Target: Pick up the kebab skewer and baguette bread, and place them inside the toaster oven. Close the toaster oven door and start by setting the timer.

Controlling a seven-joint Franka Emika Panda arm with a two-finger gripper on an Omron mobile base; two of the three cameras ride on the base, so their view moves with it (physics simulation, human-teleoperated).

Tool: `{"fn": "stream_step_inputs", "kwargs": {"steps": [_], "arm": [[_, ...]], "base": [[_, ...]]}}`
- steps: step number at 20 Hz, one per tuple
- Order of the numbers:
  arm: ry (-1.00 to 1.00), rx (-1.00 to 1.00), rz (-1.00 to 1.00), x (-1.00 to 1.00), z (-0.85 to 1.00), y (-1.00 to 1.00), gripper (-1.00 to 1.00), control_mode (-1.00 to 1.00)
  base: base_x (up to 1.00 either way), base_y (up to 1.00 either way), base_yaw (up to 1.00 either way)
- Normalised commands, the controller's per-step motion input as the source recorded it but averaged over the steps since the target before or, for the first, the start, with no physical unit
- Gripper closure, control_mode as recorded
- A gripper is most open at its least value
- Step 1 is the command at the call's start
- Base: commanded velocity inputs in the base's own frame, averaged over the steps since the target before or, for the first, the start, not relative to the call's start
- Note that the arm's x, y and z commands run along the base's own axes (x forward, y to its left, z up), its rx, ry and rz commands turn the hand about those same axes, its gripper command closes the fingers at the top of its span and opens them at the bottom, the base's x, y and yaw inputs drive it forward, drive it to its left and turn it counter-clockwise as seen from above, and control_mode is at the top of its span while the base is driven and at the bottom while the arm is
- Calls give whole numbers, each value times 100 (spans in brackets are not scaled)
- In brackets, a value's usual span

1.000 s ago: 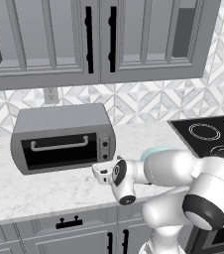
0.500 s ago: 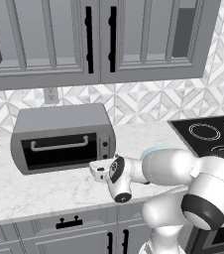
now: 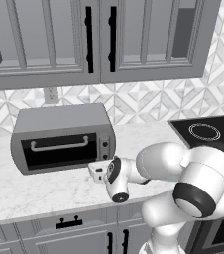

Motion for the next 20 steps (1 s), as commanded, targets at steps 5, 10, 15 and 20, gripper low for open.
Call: {"fn": "stream_step_inputs", "kwargs": {"steps": [5,10,15,20], "arm": [[0,0,0,12,-5,0,-100,-100],[-2,0,0,8,0,0,-100,-100],[-1,0,0,0,0,0,-100,-100],[-2,0,0,0,1,1,-100,-100]], "base": [[0,0,0],[0,0,0],[0,0,0],[0,0,0]]}}
